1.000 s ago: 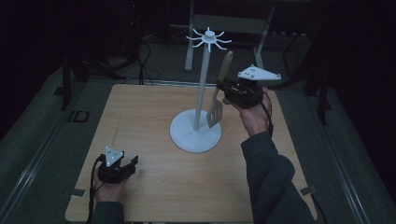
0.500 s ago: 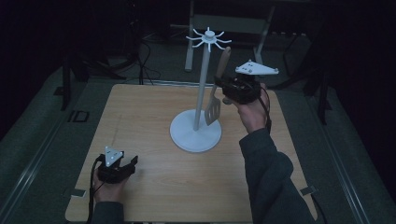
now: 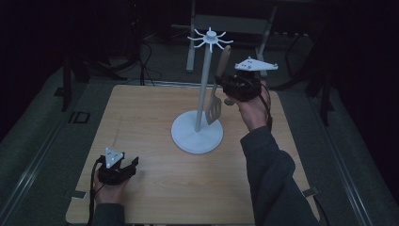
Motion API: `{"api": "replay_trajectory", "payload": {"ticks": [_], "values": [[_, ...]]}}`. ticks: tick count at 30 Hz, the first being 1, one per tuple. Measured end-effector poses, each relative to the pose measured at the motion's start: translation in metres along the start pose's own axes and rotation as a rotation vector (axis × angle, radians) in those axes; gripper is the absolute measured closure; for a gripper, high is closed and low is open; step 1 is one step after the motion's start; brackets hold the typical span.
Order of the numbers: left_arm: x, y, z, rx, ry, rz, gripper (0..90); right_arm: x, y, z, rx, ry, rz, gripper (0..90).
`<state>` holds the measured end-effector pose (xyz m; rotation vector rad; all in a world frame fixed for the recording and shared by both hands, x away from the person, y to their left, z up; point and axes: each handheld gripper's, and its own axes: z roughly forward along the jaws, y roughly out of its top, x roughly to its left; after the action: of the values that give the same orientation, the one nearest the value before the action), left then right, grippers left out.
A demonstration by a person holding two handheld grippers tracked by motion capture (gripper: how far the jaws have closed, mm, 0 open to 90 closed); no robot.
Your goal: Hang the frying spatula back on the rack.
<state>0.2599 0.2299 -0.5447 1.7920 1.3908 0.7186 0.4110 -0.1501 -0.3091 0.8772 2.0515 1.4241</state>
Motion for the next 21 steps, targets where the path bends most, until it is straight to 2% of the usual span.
{"api": "replay_trajectory", "payload": {"ticks": [21], "values": [[0.0002,-0.0001,0.0004,0.001,0.002,0.001,41.3,0.0017,0.0056,0.0081,0.014,0.004,-0.001,74.4]]}}
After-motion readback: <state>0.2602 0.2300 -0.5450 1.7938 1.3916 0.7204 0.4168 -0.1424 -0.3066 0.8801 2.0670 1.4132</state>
